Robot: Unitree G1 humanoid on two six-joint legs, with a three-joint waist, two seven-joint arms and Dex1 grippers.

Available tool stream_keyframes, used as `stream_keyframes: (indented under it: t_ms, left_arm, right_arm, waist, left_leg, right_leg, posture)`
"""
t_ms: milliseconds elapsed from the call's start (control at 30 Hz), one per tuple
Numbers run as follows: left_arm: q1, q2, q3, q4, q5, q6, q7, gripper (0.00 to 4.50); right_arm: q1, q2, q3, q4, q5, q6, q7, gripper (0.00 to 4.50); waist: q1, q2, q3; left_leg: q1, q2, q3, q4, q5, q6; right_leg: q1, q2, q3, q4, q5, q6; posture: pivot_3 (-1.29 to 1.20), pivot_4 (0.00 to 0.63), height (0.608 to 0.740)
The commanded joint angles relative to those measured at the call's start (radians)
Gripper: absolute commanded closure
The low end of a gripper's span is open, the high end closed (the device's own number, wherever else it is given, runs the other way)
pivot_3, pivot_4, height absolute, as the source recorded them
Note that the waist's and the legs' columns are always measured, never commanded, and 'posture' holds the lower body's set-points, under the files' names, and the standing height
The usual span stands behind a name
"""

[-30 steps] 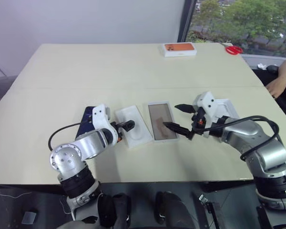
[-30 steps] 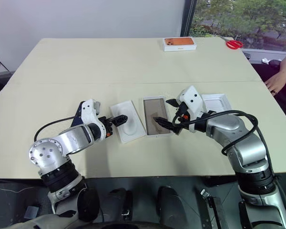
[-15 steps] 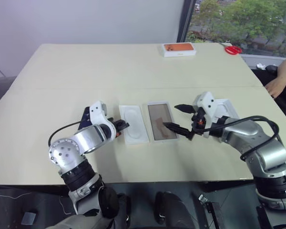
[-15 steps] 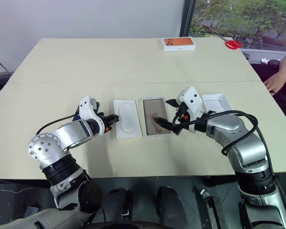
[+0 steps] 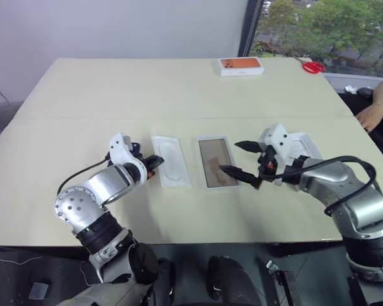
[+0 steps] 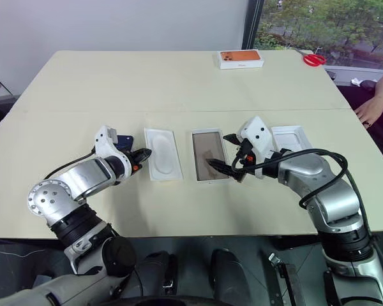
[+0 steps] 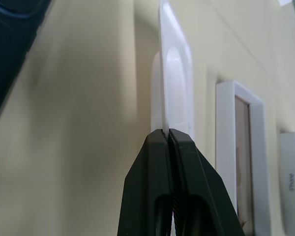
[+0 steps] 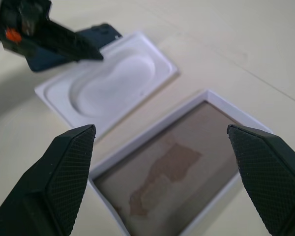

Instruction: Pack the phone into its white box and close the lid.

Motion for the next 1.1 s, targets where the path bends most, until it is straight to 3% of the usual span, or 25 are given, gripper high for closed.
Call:
stream_keyframes:
  t_ms: [33, 200, 367, 733, 1100]
  left_arm:
    - [-0.075, -0.005, 0.011, -0.010, -0.111, 0.008, -0.008, 4.46]
    - [-0.097, -0.016, -0.027, 0.032, -0.293, -0.061, 0.063, 4.46]
    - [-0.058, -0.014, -0.192, 0.115, -0.491, -0.189, 0.215, 4.46]
    - [-0.008, 0.024, -0.501, 0.255, -0.603, -0.411, 0.399, 4.46]
    - [-0.036, 0.132, -0.640, 0.313, -0.546, -0.496, 0.328, 4.46]
  right_arm:
    - [0.025, -0.048, -0.032, -0.026, -0.002, -0.027, 0.035, 0.00]
    - [0.050, -0.093, -0.074, -0.016, 0.002, -0.037, 0.048, 0.00]
    - [0.081, -0.123, -0.106, -0.015, 0.004, -0.036, 0.056, 0.00]
    - [0.140, -0.194, -0.154, -0.003, -0.018, -0.066, 0.081, 0.00]
    - [0.132, -0.179, -0.136, -0.011, -0.026, -0.070, 0.072, 0.00]
  waist:
    - [0.002, -0.001, 0.000]
    - [-0.002, -0.001, 0.001]
    - [0.001, -0.001, 0.001]
    - [0.000, -0.001, 0.001]
    - [0.002, -0.001, 0.001]
  left_leg:
    - [0.000, 0.000, 0.000, 0.000, 0.000, 0.000]
    - [0.000, 0.000, 0.000, 0.000, 0.000, 0.000]
    - [0.001, 0.000, -0.001, 0.000, 0.000, 0.000]
    - [0.002, 0.000, 0.000, 0.000, 0.000, 0.000]
    - [0.002, 0.000, 0.000, 0.000, 0.000, -0.001]
  right_leg:
    - [0.000, 0.000, 0.000, 0.000, 0.000, 0.000]
    - [0.001, 0.000, 0.000, -0.001, 0.000, 0.000]
    - [0.001, 0.000, 0.001, -0.001, 0.000, 0.000]
    - [0.002, -0.001, 0.001, -0.001, 0.000, 0.000]
    - [0.003, 0.000, 0.001, -0.002, 0.000, 0.000]
  posture:
    - [0.00, 0.150, 0.740]
    - [0.00, 0.150, 0.740]
    - [0.00, 0.150, 0.740]
    - [0.00, 0.150, 0.740]
    - [0.00, 0.150, 0.740]
